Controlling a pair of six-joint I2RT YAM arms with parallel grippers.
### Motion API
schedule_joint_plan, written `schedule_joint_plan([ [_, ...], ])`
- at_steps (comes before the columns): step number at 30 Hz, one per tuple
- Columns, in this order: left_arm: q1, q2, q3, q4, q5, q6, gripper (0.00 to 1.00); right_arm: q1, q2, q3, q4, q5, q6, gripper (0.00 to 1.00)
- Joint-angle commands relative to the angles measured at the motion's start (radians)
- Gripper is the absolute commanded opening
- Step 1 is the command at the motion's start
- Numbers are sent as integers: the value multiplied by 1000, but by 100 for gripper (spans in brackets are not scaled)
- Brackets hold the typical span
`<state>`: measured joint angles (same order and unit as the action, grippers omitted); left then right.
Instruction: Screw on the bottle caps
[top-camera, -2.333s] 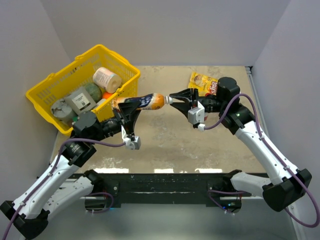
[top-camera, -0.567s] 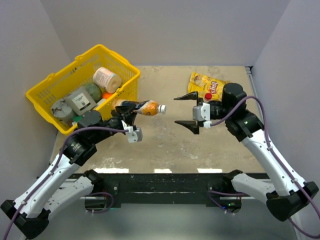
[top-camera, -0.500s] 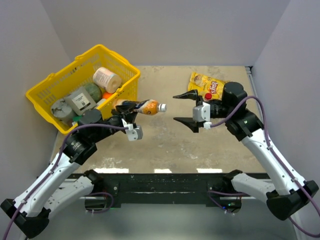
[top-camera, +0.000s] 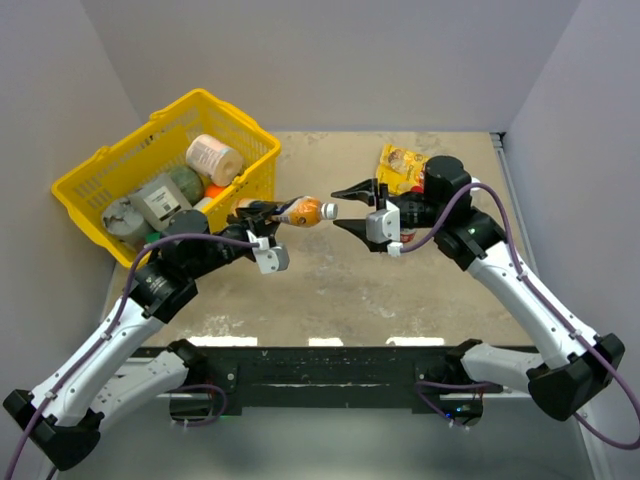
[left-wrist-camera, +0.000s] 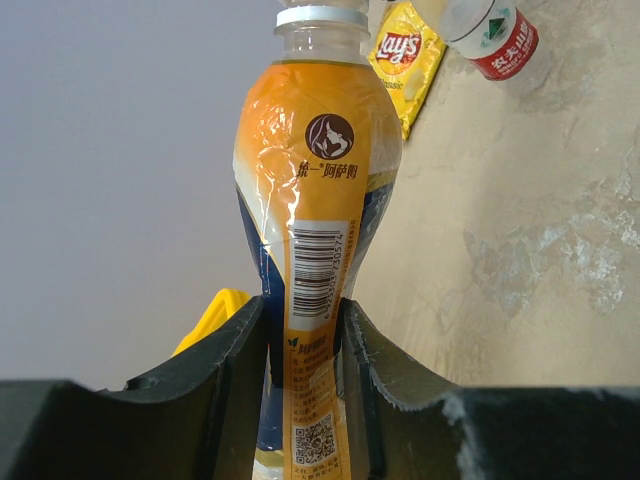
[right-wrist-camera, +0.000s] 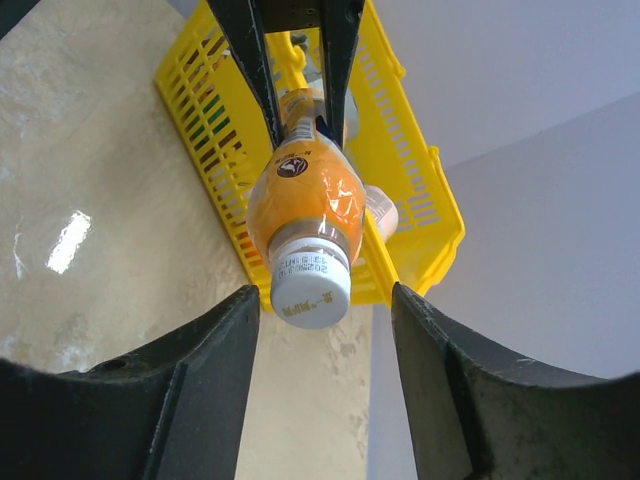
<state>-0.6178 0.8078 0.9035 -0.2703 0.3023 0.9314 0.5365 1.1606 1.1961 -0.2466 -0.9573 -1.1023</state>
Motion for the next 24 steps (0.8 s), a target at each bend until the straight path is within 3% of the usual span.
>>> schedule_joint_plan([
  [1, -2, -4, 41, 45, 14, -26, 0, 6, -10, 39, 30, 6, -18, 55],
  [6, -2, 1, 51, 49, 11, -35, 0, 13, 2, 43, 13, 9, -31, 49],
  [19, -3, 10, 55, 56, 21, -26, 0, 36, 2, 37, 12, 32, -44, 45],
  [22, -3, 7, 57, 59, 20, -25, 0, 42, 27, 68, -35, 41, -60, 32],
  [24, -3, 4, 55, 56, 20, -23, 0, 42, 50, 98, -60, 49, -35, 0],
])
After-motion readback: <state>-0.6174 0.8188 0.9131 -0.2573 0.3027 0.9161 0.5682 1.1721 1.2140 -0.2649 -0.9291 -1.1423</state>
